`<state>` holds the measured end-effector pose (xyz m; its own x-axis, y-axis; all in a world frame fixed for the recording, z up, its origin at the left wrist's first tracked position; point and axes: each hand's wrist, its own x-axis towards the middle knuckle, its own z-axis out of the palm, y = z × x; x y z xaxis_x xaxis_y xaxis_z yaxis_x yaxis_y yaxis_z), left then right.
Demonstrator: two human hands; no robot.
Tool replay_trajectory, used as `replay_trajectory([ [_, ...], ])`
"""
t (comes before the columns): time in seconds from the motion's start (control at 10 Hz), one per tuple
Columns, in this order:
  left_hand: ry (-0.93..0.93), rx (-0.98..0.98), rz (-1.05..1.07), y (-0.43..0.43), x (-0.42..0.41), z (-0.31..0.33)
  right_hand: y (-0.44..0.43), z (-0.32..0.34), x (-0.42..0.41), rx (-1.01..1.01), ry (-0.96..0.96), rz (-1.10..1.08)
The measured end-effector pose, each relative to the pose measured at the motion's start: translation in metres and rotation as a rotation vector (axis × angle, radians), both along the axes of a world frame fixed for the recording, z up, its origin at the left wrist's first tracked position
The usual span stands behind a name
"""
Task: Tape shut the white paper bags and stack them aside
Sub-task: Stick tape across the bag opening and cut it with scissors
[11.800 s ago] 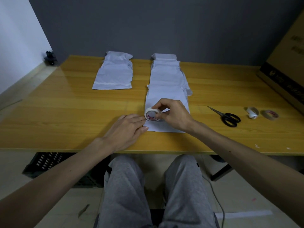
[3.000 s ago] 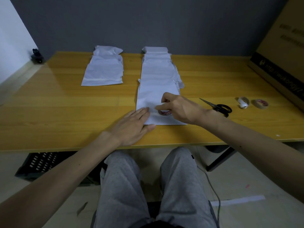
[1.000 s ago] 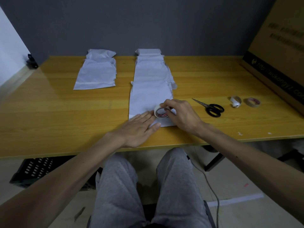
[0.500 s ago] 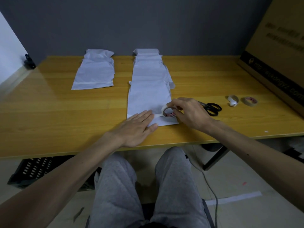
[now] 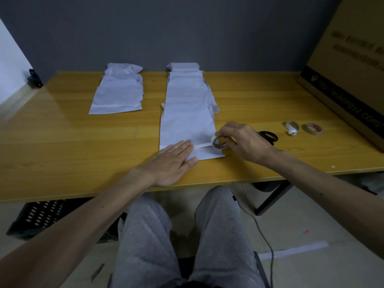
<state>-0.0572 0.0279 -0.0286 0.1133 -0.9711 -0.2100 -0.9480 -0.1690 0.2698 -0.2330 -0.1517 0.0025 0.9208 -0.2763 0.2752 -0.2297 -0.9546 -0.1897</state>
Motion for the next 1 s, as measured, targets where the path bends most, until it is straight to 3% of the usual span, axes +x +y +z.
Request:
replay_trajectory([
  [0.4,0.018,0.01,0.001,-0.001,0.001,0.0,0.0,0.005,0.0,-0.194,0.135,0.059],
  [1.0,-0.061,0.044,-0.008,-0.002,-0.004,0.014,0.0,0.011,0.012,-0.276,0.191,0.086],
])
